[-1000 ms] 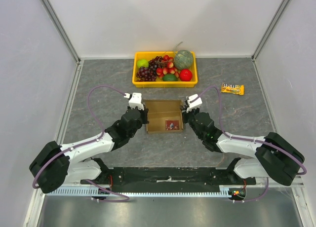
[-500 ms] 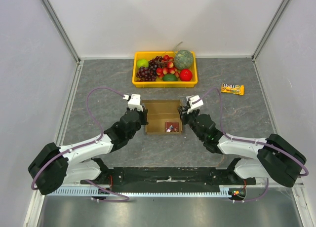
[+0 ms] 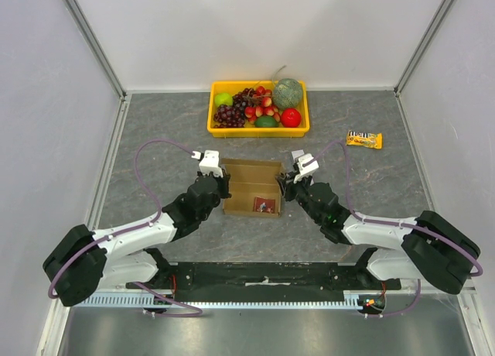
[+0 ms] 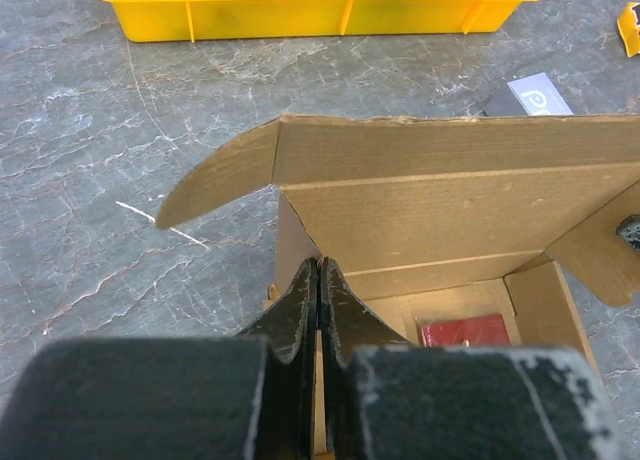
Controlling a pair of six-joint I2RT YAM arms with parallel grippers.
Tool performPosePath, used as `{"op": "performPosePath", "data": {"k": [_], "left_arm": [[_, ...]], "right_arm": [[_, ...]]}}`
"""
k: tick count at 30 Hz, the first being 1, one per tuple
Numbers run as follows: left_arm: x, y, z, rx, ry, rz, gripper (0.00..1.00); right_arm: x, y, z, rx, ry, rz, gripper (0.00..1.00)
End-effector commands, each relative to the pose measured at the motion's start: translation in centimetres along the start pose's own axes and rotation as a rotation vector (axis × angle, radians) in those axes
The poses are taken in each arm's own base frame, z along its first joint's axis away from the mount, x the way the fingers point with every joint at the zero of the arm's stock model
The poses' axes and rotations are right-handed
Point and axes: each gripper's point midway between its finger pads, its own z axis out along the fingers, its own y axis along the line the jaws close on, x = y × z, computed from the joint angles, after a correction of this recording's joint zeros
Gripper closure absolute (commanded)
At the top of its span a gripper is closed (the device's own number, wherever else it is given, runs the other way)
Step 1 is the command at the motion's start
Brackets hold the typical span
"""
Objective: Fold the paper box
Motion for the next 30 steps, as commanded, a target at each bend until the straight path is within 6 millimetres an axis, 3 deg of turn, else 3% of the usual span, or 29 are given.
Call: {"op": "performPosePath", "data": {"k": [1, 10, 21, 28, 30], "left_arm": [[-2.0, -3.0, -0.7, 0.112, -0.062, -0.082, 0.97], [-1.8, -2.8, -0.9, 0.104, -0.061, -0.081, 0.97], [-1.5, -1.4, -1.5, 0.056, -0.070, -0.089, 0.98], [-1.3, -1.2, -1.5, 0.048, -0.067, -0.084, 0.98], [-1.3, -1.1, -1.4, 0.045, -0.068, -0.082, 0.98]], "right_arm": [[-1.4, 3.8, -0.3, -0.175, -0.056, 0.076, 0.73], [-1.9, 5.7, -0.6, -0.277, -0.073, 0.098, 0.66], [-3.7, 3.7, -1.7, -0.197, -0.078, 0.063, 0.38], [-5.3, 4.4, -3.2, -0.295, -0.055, 0.017, 0.34], [-5.5, 3.8, -3.4, -0.284, -0.041, 0.018, 0.35]]}}
